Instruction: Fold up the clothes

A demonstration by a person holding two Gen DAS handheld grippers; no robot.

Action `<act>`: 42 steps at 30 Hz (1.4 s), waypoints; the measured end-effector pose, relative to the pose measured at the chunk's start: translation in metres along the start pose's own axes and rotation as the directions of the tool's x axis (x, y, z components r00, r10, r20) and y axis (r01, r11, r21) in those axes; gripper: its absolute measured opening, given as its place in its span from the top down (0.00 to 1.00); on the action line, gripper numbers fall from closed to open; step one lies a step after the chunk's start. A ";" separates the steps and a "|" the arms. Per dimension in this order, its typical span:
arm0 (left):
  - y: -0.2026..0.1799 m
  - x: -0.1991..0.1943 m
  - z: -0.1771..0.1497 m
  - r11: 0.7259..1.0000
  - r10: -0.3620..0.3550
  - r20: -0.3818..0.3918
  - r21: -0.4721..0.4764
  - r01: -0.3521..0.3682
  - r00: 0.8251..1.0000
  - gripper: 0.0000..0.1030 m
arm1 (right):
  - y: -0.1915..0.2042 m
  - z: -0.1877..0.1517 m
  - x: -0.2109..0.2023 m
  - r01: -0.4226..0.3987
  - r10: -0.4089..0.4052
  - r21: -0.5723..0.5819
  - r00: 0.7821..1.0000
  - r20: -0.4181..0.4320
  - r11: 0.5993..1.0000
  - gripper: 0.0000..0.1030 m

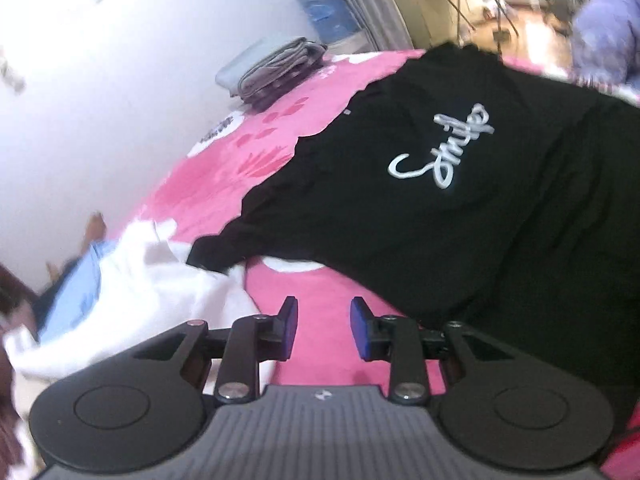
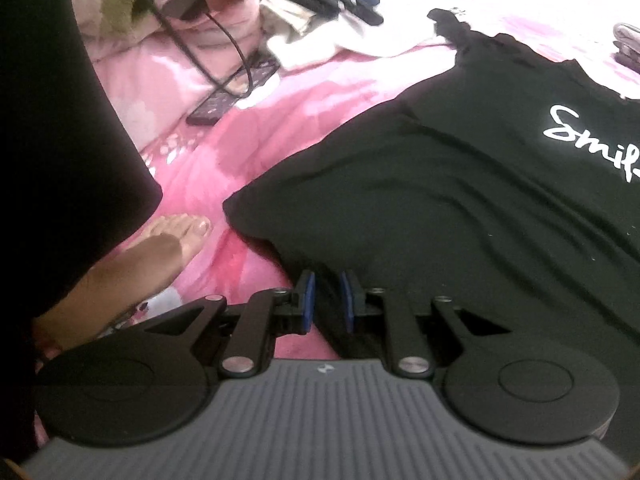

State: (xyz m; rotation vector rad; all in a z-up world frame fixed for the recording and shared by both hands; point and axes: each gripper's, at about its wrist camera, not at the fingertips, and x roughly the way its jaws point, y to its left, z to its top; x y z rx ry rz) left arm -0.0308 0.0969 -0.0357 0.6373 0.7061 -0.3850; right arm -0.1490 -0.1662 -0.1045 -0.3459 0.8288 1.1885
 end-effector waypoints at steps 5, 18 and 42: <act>-0.043 -0.019 0.002 0.953 -0.302 0.011 0.037 0.302 0.953 0.70 | -0.016 0.008 -0.006 0.051 -0.052 0.061 0.998 0.021 0.997 0.87; -0.160 -0.043 -0.060 0.775 -0.515 -0.128 0.355 0.524 0.848 0.70 | -0.013 0.015 -0.013 0.051 -0.051 -0.013 0.999 0.013 0.999 0.86; -0.153 -0.053 -0.090 0.735 -0.372 -0.129 0.564 0.376 0.919 0.97 | 0.058 -0.017 0.030 0.133 -0.218 -0.554 0.972 -0.091 0.822 0.98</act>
